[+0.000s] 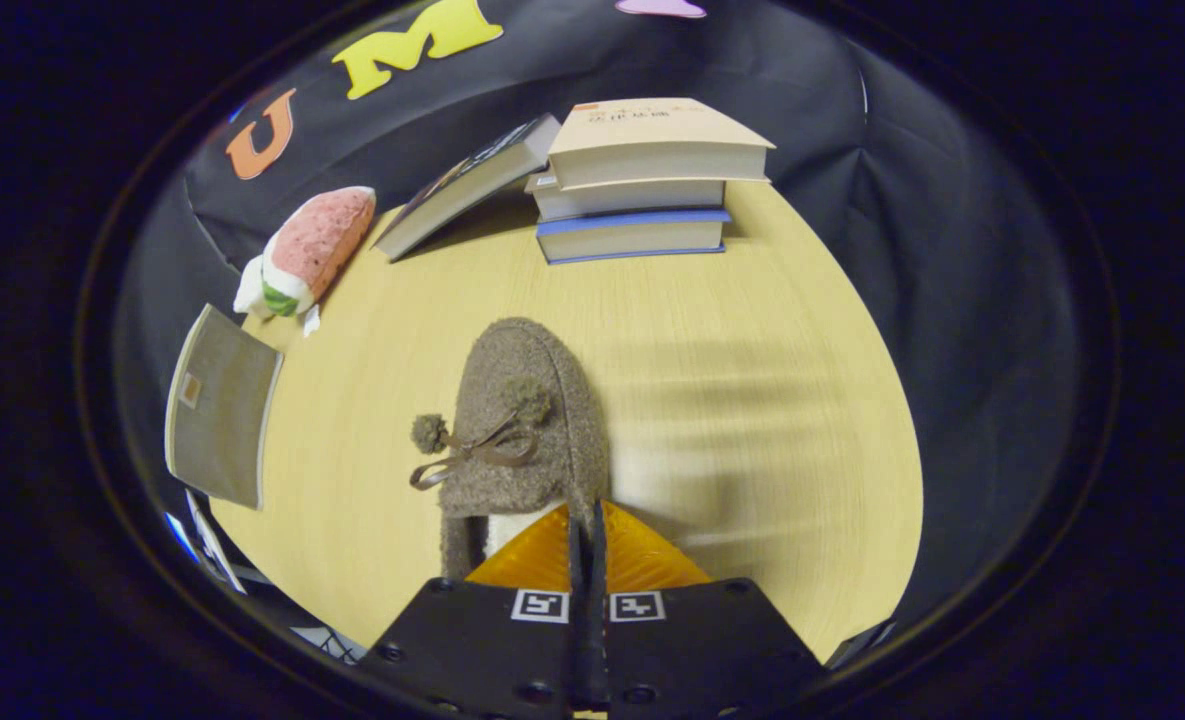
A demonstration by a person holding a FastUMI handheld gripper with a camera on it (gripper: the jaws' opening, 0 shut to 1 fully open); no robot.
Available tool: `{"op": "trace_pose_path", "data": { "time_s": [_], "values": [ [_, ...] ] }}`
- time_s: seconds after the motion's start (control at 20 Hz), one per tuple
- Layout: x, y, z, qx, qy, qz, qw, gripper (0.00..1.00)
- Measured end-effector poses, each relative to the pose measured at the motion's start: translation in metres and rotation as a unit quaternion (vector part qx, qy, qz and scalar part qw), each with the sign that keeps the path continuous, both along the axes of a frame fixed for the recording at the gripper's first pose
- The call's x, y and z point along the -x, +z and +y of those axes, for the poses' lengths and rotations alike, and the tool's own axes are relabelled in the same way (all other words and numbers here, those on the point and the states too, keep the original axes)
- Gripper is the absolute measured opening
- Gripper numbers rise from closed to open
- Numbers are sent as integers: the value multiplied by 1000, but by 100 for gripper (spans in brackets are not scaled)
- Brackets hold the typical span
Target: Open the storage box then place both shoes into the box .Put the left shoe in first, then the right shoe, with the right side of both shoes facing outward in a uniform manner.
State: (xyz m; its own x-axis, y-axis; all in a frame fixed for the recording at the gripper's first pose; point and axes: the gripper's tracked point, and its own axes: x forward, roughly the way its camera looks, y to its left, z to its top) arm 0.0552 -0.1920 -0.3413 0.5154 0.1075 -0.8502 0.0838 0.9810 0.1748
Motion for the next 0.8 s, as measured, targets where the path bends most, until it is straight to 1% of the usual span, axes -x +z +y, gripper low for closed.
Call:
{"op": "trace_pose_path", "data": {
  "time_s": [0.3, 0.6, 0.8],
  "values": [
    [10, 11, 9, -50, -35, 15, 998, 0],
    [13, 46, 30, -68, -39, -2, 997, 0],
    [15, 75, 53, -80, -37, -11, 996, 0]
  ]
}}
